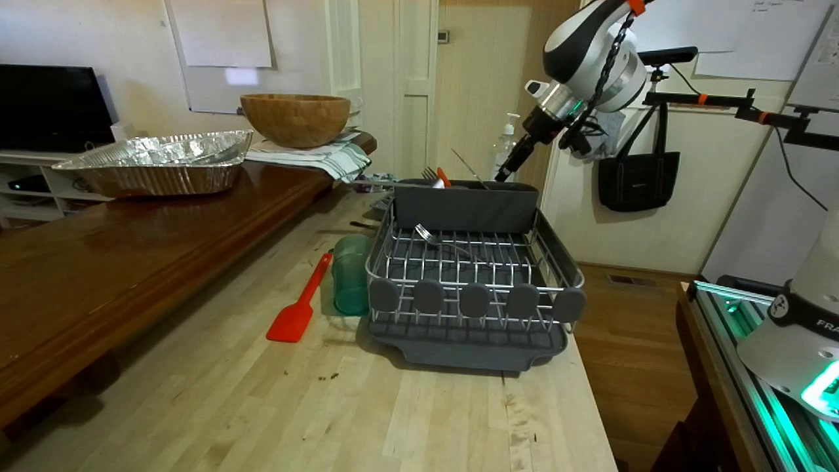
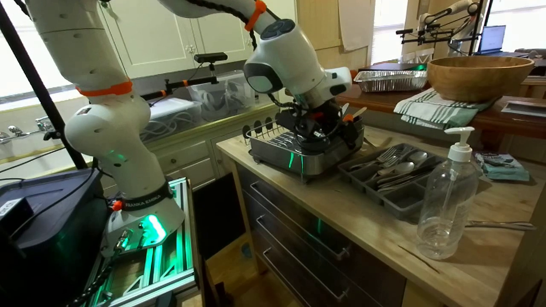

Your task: Move one butter knife to the plate rack

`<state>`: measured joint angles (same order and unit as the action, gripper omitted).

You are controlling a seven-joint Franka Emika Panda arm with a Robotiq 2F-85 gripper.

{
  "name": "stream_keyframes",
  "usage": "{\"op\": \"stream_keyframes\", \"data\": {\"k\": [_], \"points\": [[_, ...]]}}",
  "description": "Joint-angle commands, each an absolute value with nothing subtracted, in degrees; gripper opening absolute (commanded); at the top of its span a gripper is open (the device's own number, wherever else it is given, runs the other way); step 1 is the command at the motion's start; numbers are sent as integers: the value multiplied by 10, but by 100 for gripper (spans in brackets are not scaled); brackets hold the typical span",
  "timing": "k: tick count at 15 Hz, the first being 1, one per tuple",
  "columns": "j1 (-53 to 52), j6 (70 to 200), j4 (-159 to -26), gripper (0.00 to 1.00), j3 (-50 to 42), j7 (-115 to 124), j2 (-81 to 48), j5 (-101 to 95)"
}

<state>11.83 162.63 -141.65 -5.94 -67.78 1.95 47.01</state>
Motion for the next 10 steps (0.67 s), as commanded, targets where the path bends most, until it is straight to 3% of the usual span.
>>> {"op": "stream_keyframes", "data": {"k": [1,10], "points": [[130,1589,-1381,100,-70,-569,-27,350],[119,1457,-1294,100,-46,-687,-27,391]]}}
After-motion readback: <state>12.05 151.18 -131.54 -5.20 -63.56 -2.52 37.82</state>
